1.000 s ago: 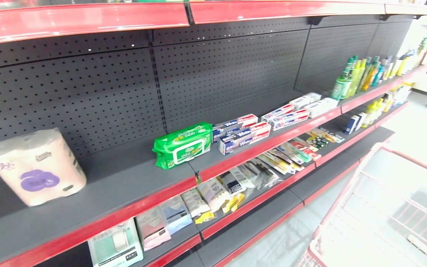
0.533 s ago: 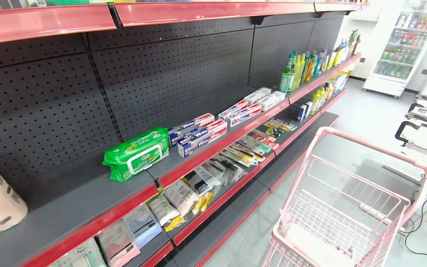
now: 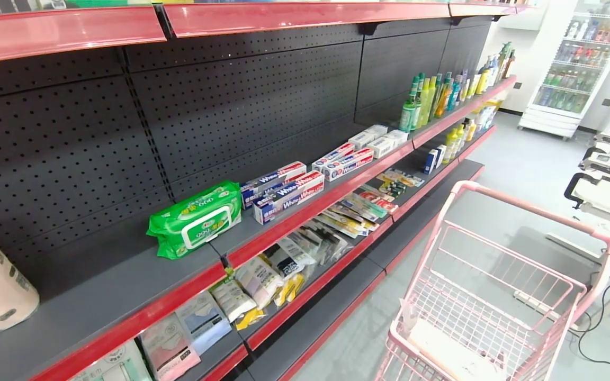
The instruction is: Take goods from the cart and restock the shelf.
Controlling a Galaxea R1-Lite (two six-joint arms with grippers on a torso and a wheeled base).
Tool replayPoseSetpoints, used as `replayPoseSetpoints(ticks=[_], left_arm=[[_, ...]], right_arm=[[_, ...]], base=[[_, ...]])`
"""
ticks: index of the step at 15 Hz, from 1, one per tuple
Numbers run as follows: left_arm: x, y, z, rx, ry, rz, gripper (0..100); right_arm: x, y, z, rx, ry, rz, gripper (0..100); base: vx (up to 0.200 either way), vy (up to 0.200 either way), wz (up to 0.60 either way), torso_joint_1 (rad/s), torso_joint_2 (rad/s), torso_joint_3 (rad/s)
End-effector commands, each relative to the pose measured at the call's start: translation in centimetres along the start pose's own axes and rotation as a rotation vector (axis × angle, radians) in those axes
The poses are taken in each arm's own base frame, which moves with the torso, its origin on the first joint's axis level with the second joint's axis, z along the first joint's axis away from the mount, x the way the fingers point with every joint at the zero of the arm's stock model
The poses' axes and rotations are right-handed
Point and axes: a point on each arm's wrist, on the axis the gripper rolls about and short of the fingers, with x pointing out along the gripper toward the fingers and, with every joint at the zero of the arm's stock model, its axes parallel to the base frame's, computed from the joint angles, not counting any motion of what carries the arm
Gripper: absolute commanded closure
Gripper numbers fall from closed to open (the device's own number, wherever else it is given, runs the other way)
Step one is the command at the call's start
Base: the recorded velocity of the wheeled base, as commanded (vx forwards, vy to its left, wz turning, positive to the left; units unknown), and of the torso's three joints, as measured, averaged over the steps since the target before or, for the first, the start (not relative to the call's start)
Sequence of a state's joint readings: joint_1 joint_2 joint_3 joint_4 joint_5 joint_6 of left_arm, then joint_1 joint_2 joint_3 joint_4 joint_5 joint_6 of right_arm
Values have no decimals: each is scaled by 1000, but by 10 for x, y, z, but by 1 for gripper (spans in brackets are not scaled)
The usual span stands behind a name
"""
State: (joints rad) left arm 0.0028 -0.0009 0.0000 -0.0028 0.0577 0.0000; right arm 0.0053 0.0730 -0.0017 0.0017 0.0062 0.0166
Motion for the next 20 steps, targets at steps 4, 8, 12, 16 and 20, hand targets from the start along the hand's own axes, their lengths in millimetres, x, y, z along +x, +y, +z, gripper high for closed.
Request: replayPoseSetpoints(ticks=[4, 8, 12, 16, 20], left_arm=[[0, 0, 0, 0, 1, 1, 0], [0, 0, 0, 0, 1, 1, 0], [0, 0, 0, 0, 1, 1, 0], [0, 0, 0, 0, 1, 1, 0], [0, 0, 0, 0, 1, 1, 0]], right_arm=[[116, 5, 154, 64, 315, 71, 0], [259, 3, 93, -38, 779, 166, 0], [324, 9, 28, -316, 951, 395, 0], [345, 16, -32, -444, 1098, 514, 0], [344, 6, -49, -531, 1110, 427, 0]], base=[[0, 0, 0, 0, 0, 0], [0, 0, 0, 0, 0, 0], [0, 0, 0, 0, 0, 0], [0, 0, 0, 0, 0, 0], [0, 0, 0, 0, 0, 0]])
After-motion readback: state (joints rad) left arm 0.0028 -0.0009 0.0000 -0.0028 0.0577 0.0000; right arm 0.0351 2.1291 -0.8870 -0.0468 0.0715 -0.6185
